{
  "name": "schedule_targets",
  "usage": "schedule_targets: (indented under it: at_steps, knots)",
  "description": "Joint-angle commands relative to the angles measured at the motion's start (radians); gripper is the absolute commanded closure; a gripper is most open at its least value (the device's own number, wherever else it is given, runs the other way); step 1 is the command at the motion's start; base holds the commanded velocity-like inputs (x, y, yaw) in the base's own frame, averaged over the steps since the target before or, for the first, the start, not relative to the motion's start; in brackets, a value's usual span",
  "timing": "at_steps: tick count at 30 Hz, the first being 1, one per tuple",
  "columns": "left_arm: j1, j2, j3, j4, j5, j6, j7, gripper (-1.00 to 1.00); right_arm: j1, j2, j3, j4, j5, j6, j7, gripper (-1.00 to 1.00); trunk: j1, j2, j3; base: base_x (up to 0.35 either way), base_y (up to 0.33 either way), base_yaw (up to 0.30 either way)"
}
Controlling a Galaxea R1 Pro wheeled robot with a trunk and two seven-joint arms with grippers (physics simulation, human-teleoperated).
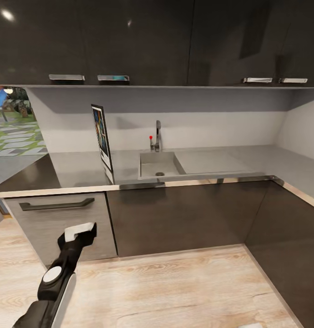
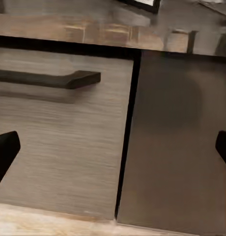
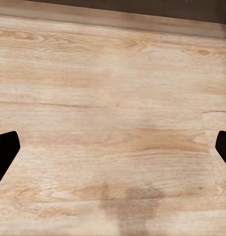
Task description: Pick up the poster from the kitchen countertop and hang it on one of the wall nails in the kitchen.
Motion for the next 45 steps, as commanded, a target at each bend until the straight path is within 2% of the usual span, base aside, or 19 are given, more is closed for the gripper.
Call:
schedule_targets:
  at_steps: [1,2,3,5,6,8,11,12,15,17,23,29,36,39,43,45]
  knots:
    - [-0.03,-0.001,0.0,-0.003,0.008,0.03,0.009,-1.0,-0.001,-0.001,0.0,0.0,0.008,-0.002,0.0,-1.0,0.0,-0.001,-0.001,0.0,0.0,0.0]
    - [-0.094,-0.002,0.0,-0.004,0.008,0.082,0.016,-1.0,0.0,-0.001,0.0,0.0,0.008,-0.002,0.0,-1.0,0.0,-0.001,-0.001,0.0,0.0,0.0]
    - [-0.126,-0.002,0.001,-0.004,0.008,0.106,0.019,-1.0,0.0,-0.001,0.0,0.0,0.008,-0.002,0.0,-1.0,0.0,-0.001,-0.001,0.0,0.0,0.0]
    - [-0.24,-0.003,0.0,-0.001,0.008,0.176,0.025,-1.0,0.0,-0.001,0.0,0.0,0.008,-0.002,0.0,-1.0,0.0,-0.001,-0.001,0.0,0.0,0.0]
    - [-0.353,-0.01,0.0,0.021,0.006,0.213,0.03,-1.0,0.0,-0.002,0.0,0.0,0.01,-0.002,0.0,-1.0,0.0,-0.001,-0.001,0.0,0.0,0.0]
    - [-0.438,-0.045,-0.001,0.085,0.003,0.223,0.032,-1.0,0.0,-0.002,0.001,0.001,0.029,-0.004,0.0,-1.0,0.0,-0.001,-0.001,0.0,0.0,0.0]
    - [-0.51,-0.077,-0.001,0.159,0.0,0.224,0.034,-1.0,0.002,-0.002,0.0,0.002,0.048,-0.008,0.0,-1.0,0.0,-0.001,-0.001,0.0,0.0,0.0]
    - [-0.552,-0.095,-0.001,0.215,-0.006,0.222,0.034,-1.0,0.002,-0.002,-0.001,0.002,0.056,-0.016,0.0,-1.0,0.0,-0.001,-0.001,0.0,0.0,0.0]
    - [-0.616,-0.126,-0.002,0.345,-0.027,0.189,0.035,-1.0,0.004,-0.002,-0.006,0.001,0.064,-0.068,-0.001,-1.0,0.0,-0.001,-0.001,0.0,0.0,0.0]
    - [-0.637,-0.135,-0.001,0.397,-0.037,0.134,0.035,-1.0,0.005,-0.002,-0.009,0.001,0.066,-0.111,-0.001,-1.0,0.0,-0.001,-0.001,0.0,0.0,0.0]
    - [-0.648,-0.139,0.0,0.422,-0.043,0.092,0.034,-1.0,0.005,-0.002,-0.011,-0.002,0.066,-0.139,-0.002,-1.0,0.0,-0.001,-0.001,0.0,0.0,0.0]
    - [-0.651,-0.139,0.0,0.423,-0.044,0.082,0.034,-1.0,0.005,-0.003,-0.013,-0.001,0.066,-0.146,-0.003,-1.0,0.0,-0.001,-0.001,0.044,-0.001,0.0]
    - [-0.651,-0.138,0.0,0.419,-0.046,0.081,0.034,-1.0,0.005,-0.003,-0.014,0.001,0.067,-0.146,-0.003,-1.0,0.0,-0.001,-0.001,0.26,-0.054,0.0]
    - [-0.651,-0.138,0.0,0.417,-0.06,0.081,0.035,-1.0,0.005,-0.003,-0.013,0.001,0.067,-0.147,-0.003,-1.0,0.0,-0.001,-0.001,0.314,-0.098,0.0]
    - [-0.651,-0.138,0.001,0.418,-0.127,0.081,0.035,-1.0,0.005,-0.003,-0.013,0.002,0.067,-0.147,-0.004,-1.0,0.0,-0.001,-0.001,0.324,-0.116,0.0]
    - [-0.651,-0.138,0.002,0.419,-0.141,0.081,0.035,-1.0,0.005,-0.003,-0.013,0.003,0.067,-0.146,-0.004,-1.0,0.0,-0.001,-0.001,0.327,-0.123,0.0]
